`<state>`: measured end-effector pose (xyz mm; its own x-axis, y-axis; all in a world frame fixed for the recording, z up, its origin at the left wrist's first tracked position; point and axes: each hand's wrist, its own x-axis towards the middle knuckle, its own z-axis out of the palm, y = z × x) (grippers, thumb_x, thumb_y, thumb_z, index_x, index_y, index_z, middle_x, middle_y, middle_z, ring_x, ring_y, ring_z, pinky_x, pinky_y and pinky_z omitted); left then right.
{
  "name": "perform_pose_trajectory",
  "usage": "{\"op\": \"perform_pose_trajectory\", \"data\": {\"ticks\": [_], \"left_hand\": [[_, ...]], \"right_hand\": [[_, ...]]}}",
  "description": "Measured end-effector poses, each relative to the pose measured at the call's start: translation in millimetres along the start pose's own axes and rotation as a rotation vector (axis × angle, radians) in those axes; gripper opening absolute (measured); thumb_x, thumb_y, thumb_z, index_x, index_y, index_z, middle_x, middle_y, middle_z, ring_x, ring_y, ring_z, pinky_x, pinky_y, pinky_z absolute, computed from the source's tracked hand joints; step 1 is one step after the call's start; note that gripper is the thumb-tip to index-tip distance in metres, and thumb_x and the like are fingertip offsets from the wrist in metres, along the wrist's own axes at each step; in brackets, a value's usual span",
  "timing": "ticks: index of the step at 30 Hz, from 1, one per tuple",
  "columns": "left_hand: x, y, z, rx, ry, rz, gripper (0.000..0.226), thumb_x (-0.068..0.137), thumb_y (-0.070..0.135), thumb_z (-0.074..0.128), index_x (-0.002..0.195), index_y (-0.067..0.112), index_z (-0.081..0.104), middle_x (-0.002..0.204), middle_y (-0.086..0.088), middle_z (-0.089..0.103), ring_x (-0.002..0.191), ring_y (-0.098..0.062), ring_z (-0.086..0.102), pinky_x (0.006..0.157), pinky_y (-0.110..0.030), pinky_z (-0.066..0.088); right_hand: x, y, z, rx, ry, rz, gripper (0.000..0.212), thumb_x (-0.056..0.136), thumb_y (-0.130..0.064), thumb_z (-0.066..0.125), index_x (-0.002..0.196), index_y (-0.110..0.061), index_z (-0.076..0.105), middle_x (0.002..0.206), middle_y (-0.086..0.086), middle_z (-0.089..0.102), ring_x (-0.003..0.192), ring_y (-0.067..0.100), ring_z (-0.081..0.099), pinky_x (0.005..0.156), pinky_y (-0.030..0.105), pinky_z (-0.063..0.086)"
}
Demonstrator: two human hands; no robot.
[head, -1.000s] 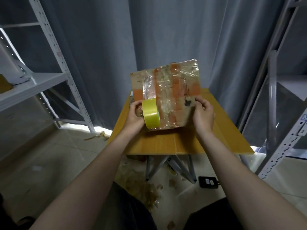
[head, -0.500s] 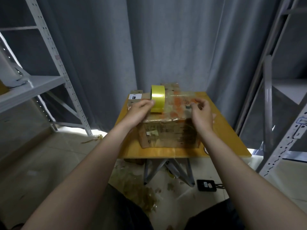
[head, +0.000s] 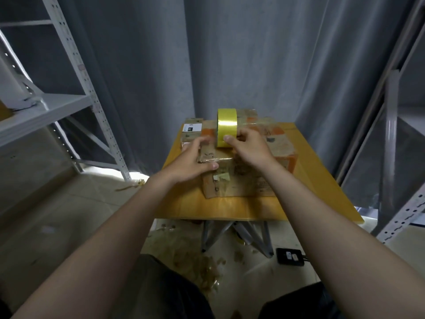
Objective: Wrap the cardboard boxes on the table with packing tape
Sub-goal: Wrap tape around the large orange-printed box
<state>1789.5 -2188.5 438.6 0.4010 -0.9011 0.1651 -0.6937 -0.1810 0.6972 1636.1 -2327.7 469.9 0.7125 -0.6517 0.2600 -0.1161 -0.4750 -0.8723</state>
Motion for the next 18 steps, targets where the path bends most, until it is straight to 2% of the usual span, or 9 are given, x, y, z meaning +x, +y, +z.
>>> {"op": "perform_pose_trajectory", "data": {"ticks": [1,3,5,8,9,10,12,15,18], "left_hand": [[-0.3,-5.9,1.3,0.016,-0.023,0.026,0.070,0.097,0.039,0.071,0.155,0.025,0.034,0.157,0.002,0.035,0.147,-0.019,0.035,0.119,-0.038,0.037],[-1.0,-15.7,8.7,0.003,-0.044,0.079,0.060,0.103,0.039,0.060,0.154,0.023,0.034,0.160,0.005,0.031,0.147,-0.014,0.033,0.118,-0.033,0.036],[-1.4,-20.2,15.5,-0.035,-0.018,0.092,0.054,0.105,0.040,0.055,0.153,0.026,0.033,0.156,0.010,0.030,0.142,-0.007,0.033,0.113,-0.024,0.038],[1.0,-24.2,17.7,-0.031,0.018,0.101,0.055,0.105,0.040,0.055,0.153,0.023,0.034,0.155,0.009,0.032,0.137,0.004,0.032,0.104,-0.003,0.030],[1.6,-25.0,17.1,-0.020,0.025,0.109,0.056,0.105,0.040,0.055,0.154,0.022,0.034,0.156,0.008,0.033,0.136,0.007,0.032,0.103,0.000,0.028],[2.1,-25.0,16.9,-0.014,0.030,0.119,0.057,0.105,0.041,0.055,0.154,0.022,0.034,0.157,0.008,0.034,0.137,0.008,0.032,0.104,-0.001,0.027],[3.8,-25.7,16.8,-0.016,0.031,0.137,0.055,0.105,0.041,0.055,0.154,0.023,0.036,0.159,0.009,0.035,0.141,0.004,0.033,0.111,-0.012,0.029],[5.6,-26.5,15.9,-0.005,0.020,0.142,0.053,0.106,0.040,0.055,0.153,0.026,0.036,0.160,0.010,0.036,0.144,-0.003,0.035,0.118,-0.030,0.034],[5.4,-25.8,17.7,-0.003,0.034,0.148,0.053,0.106,0.040,0.055,0.153,0.026,0.037,0.159,0.010,0.037,0.144,-0.005,0.036,0.120,-0.038,0.036]], "right_hand": [[3.0,1.5,0.5,-0.043,0.003,0.005,0.008,0.100,-0.035,0.068,0.094,-0.029,0.068,0.083,-0.015,0.069,0.073,-0.002,0.065,0.075,0.026,0.045],[6.0,6.2,2.2,-0.096,0.000,-0.007,0.009,0.101,-0.036,0.065,0.103,-0.027,0.066,0.089,-0.012,0.068,0.080,0.008,0.064,0.076,0.028,0.045],[4.4,7.8,3.3,-0.086,0.004,-0.027,0.014,0.102,-0.039,0.064,0.109,-0.026,0.065,0.095,-0.011,0.069,0.084,0.009,0.065,0.076,0.030,0.048],[-0.4,7.3,3.4,-0.027,0.027,-0.043,0.022,0.103,-0.038,0.062,0.115,-0.021,0.068,0.104,-0.004,0.072,0.094,0.015,0.068,0.085,0.044,0.058],[-3.0,7.0,4.1,-0.007,0.039,-0.055,0.022,0.103,-0.037,0.062,0.115,-0.020,0.068,0.105,-0.002,0.073,0.096,0.017,0.069,0.087,0.046,0.058],[-5.5,7.0,4.1,0.016,0.052,-0.064,0.019,0.103,-0.037,0.062,0.111,-0.021,0.068,0.102,-0.002,0.073,0.095,0.017,0.069,0.087,0.047,0.058],[-9.5,5.7,3.0,0.074,0.088,-0.064,0.017,0.103,-0.037,0.061,0.095,-0.024,0.066,0.089,-0.005,0.070,0.086,0.017,0.068,0.082,0.046,0.057],[-16.3,1.1,2.4,0.205,0.136,-0.028,0.031,0.105,-0.040,0.057,0.078,-0.026,0.059,0.071,-0.009,0.060,0.075,0.018,0.062,0.076,0.050,0.055],[-18.9,-3.7,5.5,0.207,0.199,-0.032,0.037,0.105,-0.044,0.055,0.072,-0.026,0.054,0.063,-0.013,0.052,0.061,0.004,0.052,0.063,0.032,0.043]]}}
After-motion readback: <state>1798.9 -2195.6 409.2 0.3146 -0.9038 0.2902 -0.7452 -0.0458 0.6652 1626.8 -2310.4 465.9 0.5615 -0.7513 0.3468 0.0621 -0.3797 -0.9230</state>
